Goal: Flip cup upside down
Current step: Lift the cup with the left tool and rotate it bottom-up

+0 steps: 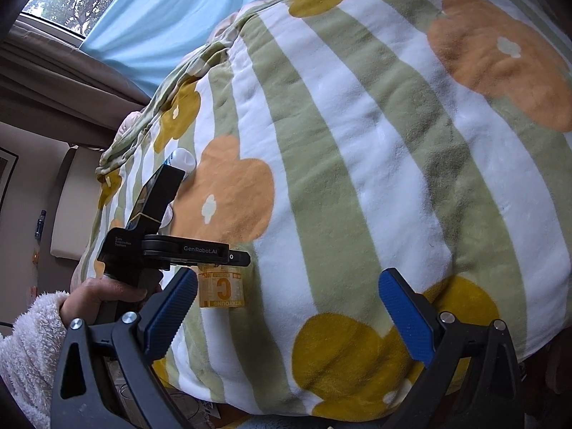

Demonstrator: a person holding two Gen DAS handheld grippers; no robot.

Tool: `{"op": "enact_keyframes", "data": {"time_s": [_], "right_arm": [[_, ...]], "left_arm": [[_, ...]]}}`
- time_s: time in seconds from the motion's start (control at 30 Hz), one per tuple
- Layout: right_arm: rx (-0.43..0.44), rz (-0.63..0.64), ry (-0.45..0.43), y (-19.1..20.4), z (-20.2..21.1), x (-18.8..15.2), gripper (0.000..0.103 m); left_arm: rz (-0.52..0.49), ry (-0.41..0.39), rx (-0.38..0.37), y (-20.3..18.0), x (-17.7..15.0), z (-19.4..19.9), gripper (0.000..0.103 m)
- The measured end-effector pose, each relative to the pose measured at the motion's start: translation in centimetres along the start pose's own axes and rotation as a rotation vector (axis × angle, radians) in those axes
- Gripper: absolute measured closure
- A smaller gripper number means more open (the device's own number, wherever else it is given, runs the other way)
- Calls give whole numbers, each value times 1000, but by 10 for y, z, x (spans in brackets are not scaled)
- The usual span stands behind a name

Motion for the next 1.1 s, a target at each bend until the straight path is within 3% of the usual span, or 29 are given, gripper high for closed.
{"op": "enact_keyframes", "data": {"time_s": [0.13, 0.33, 0.4, 0.5, 0.63, 0.83, 1.1], "right_arm": [[8, 3, -6, 1, 2, -1, 2], [14, 41, -11, 5, 1, -6, 2], [13, 71, -25, 7, -1, -9, 2], [12, 102, -40, 8, -9, -17, 2], [17, 104, -36, 6, -23, -31, 2], [31, 77, -9, 8, -36, -51, 2], [49, 75, 4, 20, -40, -56, 2]], "left_arm": [[-11, -114, -28, 0, -1, 28, 45], [4, -403, -70, 7, -3, 70, 45], [-8, -505, -65, 9, -9, 78, 45], [-18, -584, -75, 18, -12, 74, 46], [-27, -640, -91, 15, -27, 59, 46], [-55, -670, -93, 14, -42, 73, 46], [-86, -487, -71, 20, -56, 75, 46]]}}
Point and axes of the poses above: each gripper's, at about its wrist camera, not at the fingertips, and z roughly against the way its jaws point, y to its left, x to its top, the point moved 5 cm from there along -z, roughly the way its jaws point, and after that the axes turned 12 degrees about -y, right-handed, at the moved point
